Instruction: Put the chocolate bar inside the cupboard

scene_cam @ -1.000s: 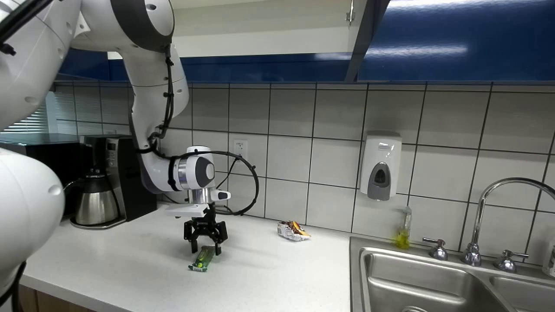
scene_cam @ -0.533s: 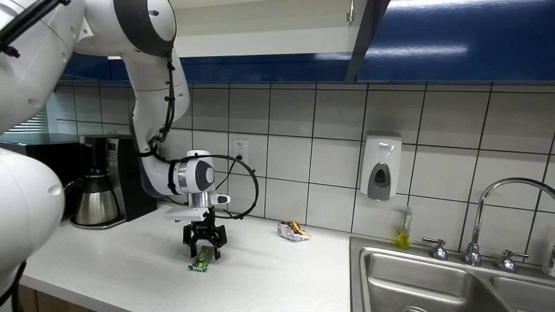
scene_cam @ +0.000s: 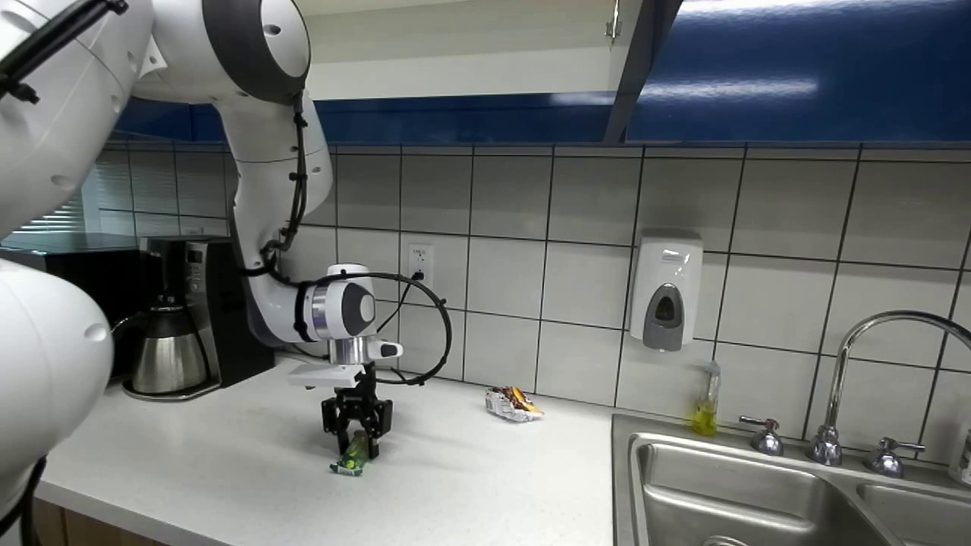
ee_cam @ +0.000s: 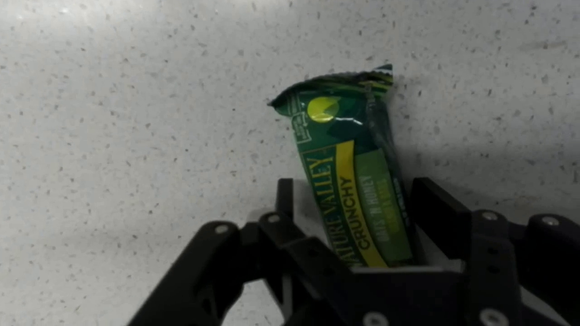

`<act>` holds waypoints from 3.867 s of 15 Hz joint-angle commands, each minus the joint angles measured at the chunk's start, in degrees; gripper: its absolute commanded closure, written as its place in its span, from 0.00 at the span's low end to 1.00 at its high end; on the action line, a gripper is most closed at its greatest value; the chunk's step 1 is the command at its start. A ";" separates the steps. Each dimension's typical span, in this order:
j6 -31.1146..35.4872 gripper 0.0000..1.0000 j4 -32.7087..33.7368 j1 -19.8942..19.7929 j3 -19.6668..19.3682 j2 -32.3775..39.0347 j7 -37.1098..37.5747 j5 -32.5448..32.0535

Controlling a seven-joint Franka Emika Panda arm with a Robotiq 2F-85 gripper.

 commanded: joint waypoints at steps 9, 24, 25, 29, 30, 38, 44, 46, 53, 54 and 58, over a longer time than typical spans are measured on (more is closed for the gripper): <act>0.28 0.82 1.33 -0.39 1.08 1.35 -1.30 2.54; -1.44 0.82 1.65 -0.72 2.41 -5.05 -2.48 4.29; -2.15 0.82 1.64 -0.67 2.43 -5.54 -2.65 4.14; -5.29 0.82 1.09 -1.11 2.94 -7.33 -4.18 4.46; -6.33 0.82 1.01 -1.25 3.08 -7.63 -4.64 4.54; -10.21 0.82 -3.35 -1.00 2.83 -12.77 -3.77 3.69; -8.63 0.82 -10.39 -1.37 2.80 -18.19 -2.87 3.68; -8.32 0.82 -12.90 -1.62 2.90 -20.21 -2.78 3.79; -8.11 0.82 -21.17 -2.15 3.57 -28.21 -2.81 3.89; -8.12 0.82 -22.10 -2.21 3.71 -29.40 -2.91 3.93; -8.04 0.82 -24.85 -2.43 4.45 -33.82 -2.72 4.07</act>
